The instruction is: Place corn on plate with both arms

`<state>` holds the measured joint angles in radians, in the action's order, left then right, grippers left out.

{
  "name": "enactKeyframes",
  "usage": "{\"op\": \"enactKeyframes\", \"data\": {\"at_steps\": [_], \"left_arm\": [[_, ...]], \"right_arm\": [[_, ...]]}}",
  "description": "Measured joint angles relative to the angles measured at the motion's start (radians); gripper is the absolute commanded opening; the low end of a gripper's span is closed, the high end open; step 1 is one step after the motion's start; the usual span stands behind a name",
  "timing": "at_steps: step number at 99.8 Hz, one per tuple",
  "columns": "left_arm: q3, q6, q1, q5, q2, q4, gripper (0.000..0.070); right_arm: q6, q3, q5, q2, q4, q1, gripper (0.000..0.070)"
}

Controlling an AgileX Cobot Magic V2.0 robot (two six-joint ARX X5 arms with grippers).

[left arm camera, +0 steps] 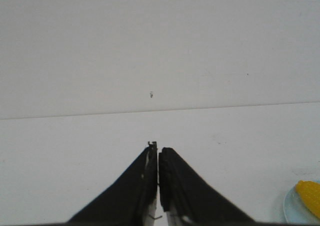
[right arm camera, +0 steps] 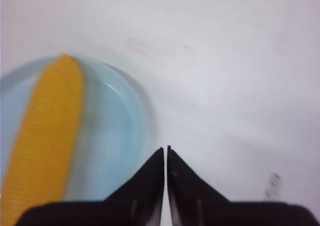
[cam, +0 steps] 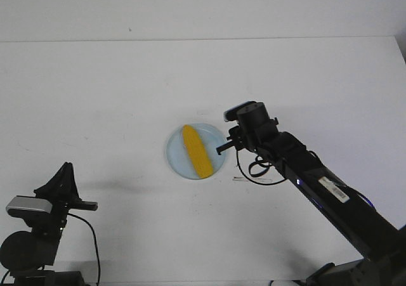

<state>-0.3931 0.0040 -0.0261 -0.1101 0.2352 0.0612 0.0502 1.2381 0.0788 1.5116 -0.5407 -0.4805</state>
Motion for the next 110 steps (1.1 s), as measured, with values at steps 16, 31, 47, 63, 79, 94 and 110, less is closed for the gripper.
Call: {"op": "enactKeyframes", "data": {"at_steps": [16, 31, 47, 63, 79, 94, 110], "left_arm": [[0.0, 0.0, 0.0, 0.0, 0.0, 0.0, 0.0001], [0.0, 0.0, 0.0, 0.0, 0.0, 0.0, 0.0001], [0.0, 0.0, 0.0, 0.0, 0.0, 0.0, 0.0001], [0.0, 0.0, 0.0, 0.0, 0.0, 0.0, 0.0001], [0.0, 0.0, 0.0, 0.0, 0.0, 0.0, 0.0001], [0.0, 0.0, 0.0, 0.0, 0.0, 0.0, 0.0001], [0.0, 0.0, 0.0, 0.0, 0.0, 0.0, 0.0001]], "right_arm": [[-0.024, -0.187, 0.0, -0.148, 0.085, 0.092, 0.0011], [-0.044, -0.311, 0.0, -0.286, 0.133, 0.204, 0.0011], [-0.066, -0.43, 0.0, -0.412, 0.2, 0.326, 0.001], [-0.075, -0.556, 0.001, -0.57, 0.257, 0.451, 0.001], [-0.076, -0.682, 0.001, -0.739, 0.328, 0.529, 0.0011], [-0.042, -0.789, 0.0, -0.885, 0.451, 0.547, 0.0011], [-0.015, -0.821, 0.0, -1.035, 0.458, 0.546, 0.0011]]}}
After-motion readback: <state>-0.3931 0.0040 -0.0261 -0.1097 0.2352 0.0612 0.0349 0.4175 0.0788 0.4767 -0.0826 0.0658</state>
